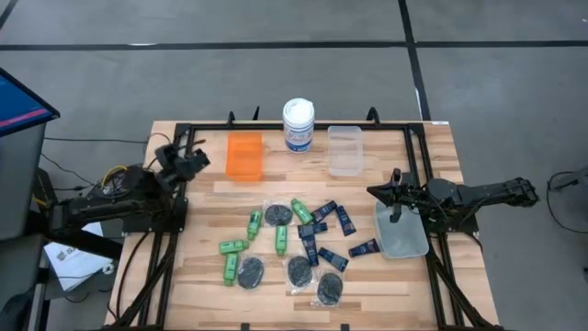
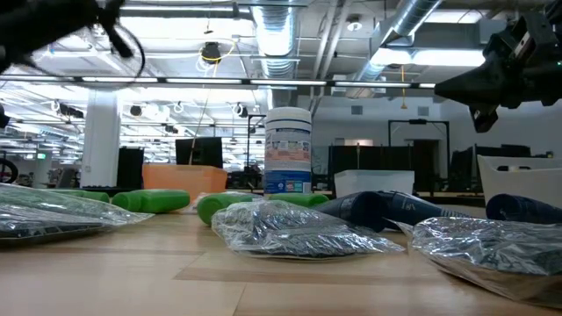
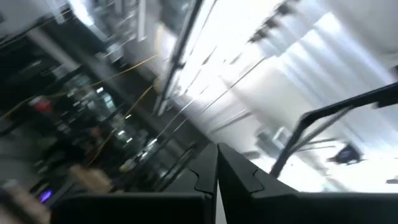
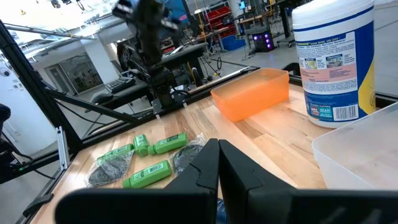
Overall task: Pick & Place Travel size toiletries
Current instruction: Put the green shampoo into the orange bin
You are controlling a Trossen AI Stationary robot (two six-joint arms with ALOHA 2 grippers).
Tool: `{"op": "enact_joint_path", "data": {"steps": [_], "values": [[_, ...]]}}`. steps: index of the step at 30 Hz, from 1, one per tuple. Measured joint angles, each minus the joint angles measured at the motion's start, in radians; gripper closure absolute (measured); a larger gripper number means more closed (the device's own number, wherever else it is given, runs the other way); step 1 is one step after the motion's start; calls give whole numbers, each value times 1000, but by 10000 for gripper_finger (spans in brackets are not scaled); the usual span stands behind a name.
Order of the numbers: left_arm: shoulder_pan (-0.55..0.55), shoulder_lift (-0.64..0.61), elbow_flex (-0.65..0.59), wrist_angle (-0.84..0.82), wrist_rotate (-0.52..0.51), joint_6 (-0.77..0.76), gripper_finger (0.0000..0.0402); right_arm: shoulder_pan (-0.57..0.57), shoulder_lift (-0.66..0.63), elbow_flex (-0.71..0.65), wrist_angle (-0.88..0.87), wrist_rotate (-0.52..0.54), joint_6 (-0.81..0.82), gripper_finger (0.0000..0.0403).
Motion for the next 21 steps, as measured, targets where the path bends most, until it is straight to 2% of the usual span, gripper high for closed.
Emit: {"op": "enact_joint_path", "data": {"steps": [5,12,14,17,21], "values": [[0,94,182,1,61,24,398,0,0,0,0,0,0,403],[-8,366,510,-111,262,24,399,0,0,0,0,0,0,403],[-17,447,612,-223,318,25,400,0,0,0,0,0,0,403],[-29,555,752,-474,399,27,400,0,0,0,0,0,0,403],[-51,666,860,-807,442,41,400,0,0,0,0,0,0,403]]}}
